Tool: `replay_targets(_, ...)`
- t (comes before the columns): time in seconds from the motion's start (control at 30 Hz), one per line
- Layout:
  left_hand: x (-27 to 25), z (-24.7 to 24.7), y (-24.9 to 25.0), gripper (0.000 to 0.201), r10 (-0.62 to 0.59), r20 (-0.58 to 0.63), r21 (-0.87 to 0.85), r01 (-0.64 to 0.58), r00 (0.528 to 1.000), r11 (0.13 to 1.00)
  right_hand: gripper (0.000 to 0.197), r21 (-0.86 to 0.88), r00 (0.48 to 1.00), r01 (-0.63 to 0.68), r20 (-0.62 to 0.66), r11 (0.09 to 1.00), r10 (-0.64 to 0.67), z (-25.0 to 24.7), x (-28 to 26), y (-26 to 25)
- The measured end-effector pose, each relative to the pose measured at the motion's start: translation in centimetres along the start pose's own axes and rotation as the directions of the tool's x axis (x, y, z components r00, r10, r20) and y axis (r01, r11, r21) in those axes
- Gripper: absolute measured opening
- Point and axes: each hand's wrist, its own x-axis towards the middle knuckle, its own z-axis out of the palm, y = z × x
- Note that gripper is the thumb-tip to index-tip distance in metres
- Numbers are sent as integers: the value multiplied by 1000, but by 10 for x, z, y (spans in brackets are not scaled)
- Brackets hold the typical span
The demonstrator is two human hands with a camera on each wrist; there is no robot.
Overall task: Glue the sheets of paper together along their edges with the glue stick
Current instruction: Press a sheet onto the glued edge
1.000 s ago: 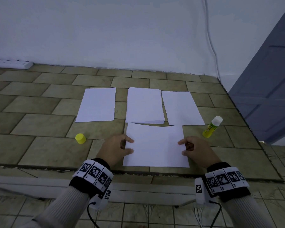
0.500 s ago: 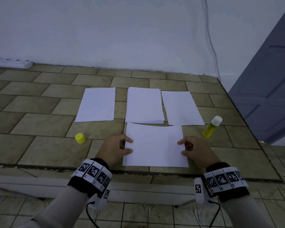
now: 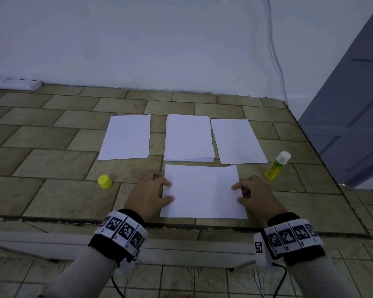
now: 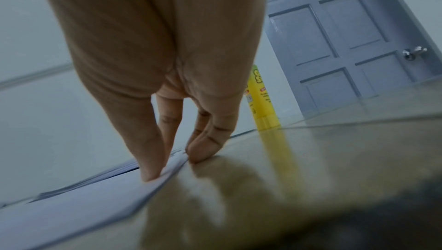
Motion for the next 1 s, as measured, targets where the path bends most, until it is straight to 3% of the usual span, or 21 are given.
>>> replay_targets(0.07,0,1,2,46,27,-28,156,-22,999,988,32,-59,1000,8,-2,998,-8,2,1,-1)
replay_targets(0.13,1,4,6,58,37,-17,179,-33,999,983,32,-148,1000,11,-7,989,-12,3,1,-3)
replay_targets(0.23,8,17,11,97,48,32,245,-55,998,968,32,-315,999,-4,-43,949,-11,5,-1,-9)
replay_targets(0.33,16,32,5,117,57,32,382,-66,998,922,29,-460,996,-14,-80,888,-26,7,-7,-24)
replay_targets(0.4,17,37,2,116,69,10,410,-67,998,910,38,-437,997,13,-59,899,-44,14,-9,-36)
replay_targets(0.57,9,42,-4,99,102,-3,383,-94,995,919,72,-271,974,212,141,939,-179,61,-6,-82)
replay_targets(0.67,8,43,-7,81,133,19,396,-130,991,909,92,-244,956,286,142,927,-258,88,6,-104)
replay_targets(0.77,9,45,-9,68,165,-9,419,-147,986,896,100,-229,961,271,122,935,-249,102,21,-108)
replay_targets(0.87,10,45,-7,71,147,-35,388,-122,989,913,111,-301,965,263,85,917,-249,104,26,-96)
replay_targets(1.0,11,46,-7,84,131,-51,407,-100,990,908,115,-374,986,154,-2,915,-167,85,25,-60)
